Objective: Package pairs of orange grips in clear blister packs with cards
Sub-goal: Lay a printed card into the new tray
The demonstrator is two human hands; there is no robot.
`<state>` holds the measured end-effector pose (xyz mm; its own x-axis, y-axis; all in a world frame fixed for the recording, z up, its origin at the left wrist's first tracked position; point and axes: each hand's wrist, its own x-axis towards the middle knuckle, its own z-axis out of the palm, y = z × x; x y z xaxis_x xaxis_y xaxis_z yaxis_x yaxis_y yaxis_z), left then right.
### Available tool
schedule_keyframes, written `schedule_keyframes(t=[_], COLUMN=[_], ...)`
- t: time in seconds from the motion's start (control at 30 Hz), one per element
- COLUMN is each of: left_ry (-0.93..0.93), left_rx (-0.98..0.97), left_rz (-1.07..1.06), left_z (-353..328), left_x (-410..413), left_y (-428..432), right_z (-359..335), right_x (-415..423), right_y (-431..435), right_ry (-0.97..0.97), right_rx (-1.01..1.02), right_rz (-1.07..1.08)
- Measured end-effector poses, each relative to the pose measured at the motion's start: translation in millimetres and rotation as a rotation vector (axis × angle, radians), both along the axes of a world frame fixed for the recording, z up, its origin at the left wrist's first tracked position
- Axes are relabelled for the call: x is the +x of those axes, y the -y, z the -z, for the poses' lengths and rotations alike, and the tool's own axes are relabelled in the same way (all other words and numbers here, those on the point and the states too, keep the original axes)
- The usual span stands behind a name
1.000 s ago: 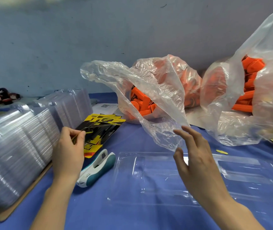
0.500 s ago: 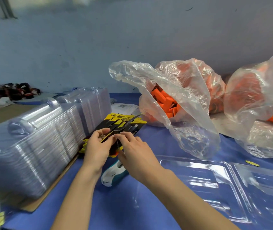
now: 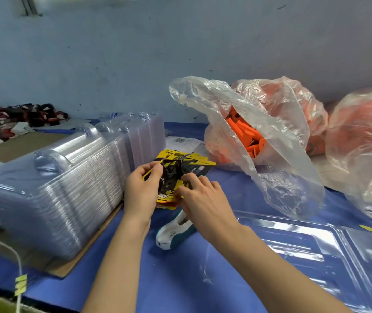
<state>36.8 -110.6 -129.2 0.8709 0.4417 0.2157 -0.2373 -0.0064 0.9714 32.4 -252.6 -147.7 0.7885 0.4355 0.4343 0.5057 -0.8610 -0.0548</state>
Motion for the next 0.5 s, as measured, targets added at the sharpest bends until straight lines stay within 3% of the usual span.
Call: schedule_keyframes(t=[0.1, 0.5], left_ry=[0.097, 0.374], left_rx=[0.061, -0.019], left_rz=[-0.075, -0.405], left_z=[-8, -38], left_x=[-4, -23], left_y=[-9, -64], right_z=[-3, -25], right_x=[5, 19], right_y=[9, 58], right_ry=[-0.013, -0.037], right_rx=[0.001, 0.030], right_rz=[0.006, 0.155])
